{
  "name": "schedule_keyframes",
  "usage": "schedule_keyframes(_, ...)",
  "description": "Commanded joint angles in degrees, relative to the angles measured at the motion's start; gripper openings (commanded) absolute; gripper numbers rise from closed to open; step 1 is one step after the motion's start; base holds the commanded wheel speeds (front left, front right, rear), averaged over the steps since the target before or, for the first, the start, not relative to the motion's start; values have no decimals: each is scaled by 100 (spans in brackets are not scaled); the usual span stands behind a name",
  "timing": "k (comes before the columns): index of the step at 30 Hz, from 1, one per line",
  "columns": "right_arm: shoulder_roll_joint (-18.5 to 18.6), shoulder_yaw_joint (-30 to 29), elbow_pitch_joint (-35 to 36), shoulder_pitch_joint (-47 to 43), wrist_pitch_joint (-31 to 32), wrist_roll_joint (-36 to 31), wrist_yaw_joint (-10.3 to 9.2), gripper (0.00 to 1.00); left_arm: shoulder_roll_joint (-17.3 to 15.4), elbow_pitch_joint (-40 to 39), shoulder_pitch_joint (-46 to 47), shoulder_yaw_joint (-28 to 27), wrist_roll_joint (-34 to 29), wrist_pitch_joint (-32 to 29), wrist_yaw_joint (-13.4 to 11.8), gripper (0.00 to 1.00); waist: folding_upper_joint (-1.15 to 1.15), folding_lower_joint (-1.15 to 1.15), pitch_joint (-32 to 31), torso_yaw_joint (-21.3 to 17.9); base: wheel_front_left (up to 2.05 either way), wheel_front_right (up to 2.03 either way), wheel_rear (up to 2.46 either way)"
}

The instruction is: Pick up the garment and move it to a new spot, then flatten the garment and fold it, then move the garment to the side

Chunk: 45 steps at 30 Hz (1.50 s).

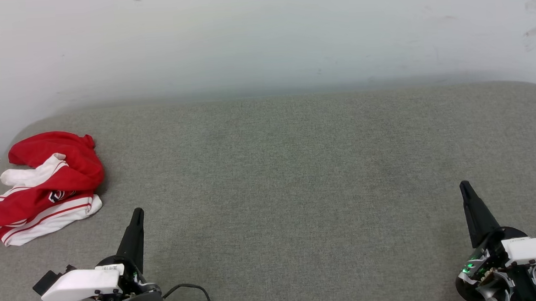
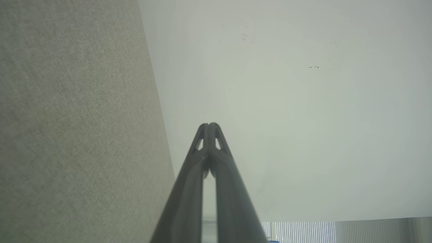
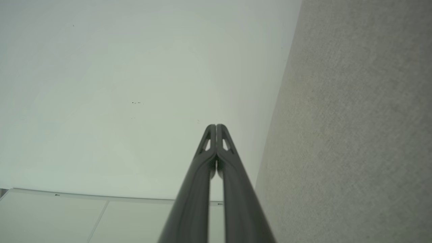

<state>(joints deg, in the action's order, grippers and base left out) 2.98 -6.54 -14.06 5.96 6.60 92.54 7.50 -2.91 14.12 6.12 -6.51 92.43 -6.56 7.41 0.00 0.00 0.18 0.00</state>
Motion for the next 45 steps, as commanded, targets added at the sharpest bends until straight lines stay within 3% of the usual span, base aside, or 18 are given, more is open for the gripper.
schedule_keyframes(1,-17,2,-5,64,7,-28,-2,0,8,-8,34,-13,-2,-11,26,0,0,0,0,0,0,0,0)
schedule_keyframes(34,-18,3,-5,64,5,-27,-2,0,8,-8,34,-12,-2,-11,27,0,0,0,0,0,0,0,0)
schedule_keyframes(35,0,-1,0,0,-1,0,0,100,0,0,0,2,0,0,0,100,0,0,0,0,0,0,0)
schedule_keyframes(45,-6,7,-130,-226,-173,-196,-1,100,16,47,-191,69,-135,175,-6,100,0,0,4,0,0,0,0)
